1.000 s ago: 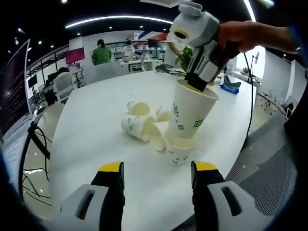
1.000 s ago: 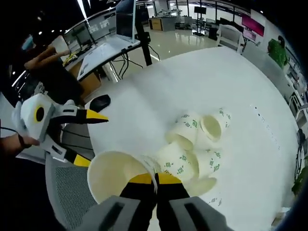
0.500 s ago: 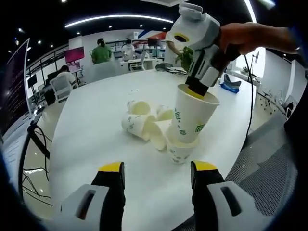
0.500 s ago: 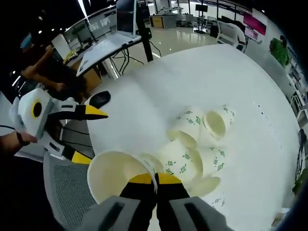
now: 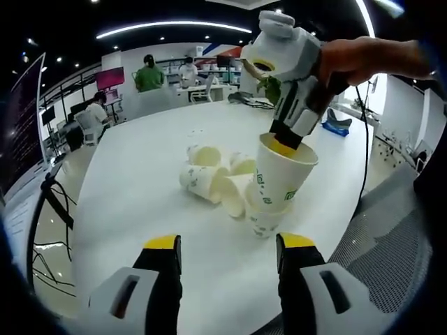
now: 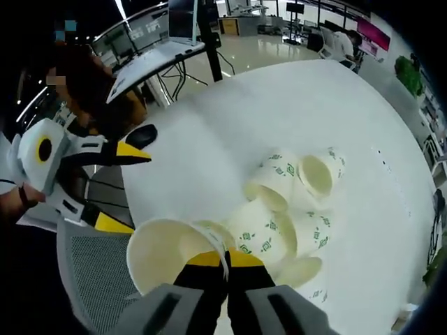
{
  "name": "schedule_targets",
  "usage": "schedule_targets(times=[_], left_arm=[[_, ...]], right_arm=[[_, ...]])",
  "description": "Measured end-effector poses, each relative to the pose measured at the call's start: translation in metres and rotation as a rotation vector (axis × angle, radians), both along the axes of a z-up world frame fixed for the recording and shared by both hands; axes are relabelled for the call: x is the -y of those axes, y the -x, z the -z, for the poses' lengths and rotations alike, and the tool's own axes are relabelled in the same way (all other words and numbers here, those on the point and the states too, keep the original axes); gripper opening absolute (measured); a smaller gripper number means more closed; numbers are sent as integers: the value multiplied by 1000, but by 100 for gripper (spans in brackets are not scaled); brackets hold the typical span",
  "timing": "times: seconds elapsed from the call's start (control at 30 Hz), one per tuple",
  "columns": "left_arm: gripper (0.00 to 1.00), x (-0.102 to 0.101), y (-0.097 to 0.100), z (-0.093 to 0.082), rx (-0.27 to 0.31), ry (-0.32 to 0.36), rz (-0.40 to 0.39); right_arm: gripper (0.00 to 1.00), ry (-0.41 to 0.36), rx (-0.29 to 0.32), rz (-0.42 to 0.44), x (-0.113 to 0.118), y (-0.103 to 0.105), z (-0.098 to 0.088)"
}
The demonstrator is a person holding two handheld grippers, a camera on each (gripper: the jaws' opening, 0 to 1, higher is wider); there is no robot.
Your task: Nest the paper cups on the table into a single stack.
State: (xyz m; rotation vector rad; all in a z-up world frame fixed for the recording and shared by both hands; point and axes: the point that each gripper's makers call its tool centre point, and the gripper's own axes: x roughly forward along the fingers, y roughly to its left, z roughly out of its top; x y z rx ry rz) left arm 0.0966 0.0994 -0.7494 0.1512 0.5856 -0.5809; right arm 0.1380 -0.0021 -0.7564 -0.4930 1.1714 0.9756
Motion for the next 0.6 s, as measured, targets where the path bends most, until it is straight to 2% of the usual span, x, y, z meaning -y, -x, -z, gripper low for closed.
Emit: schedule_targets(times=[0.27, 0.6], left_arm=[[53, -1, 0, 0, -2, -1, 0], [53, -2, -2, 1, -5, -6, 2]], right_arm=[[0, 31, 0, -16, 2, -3, 9], [0, 35, -19, -19, 0, 1, 13]])
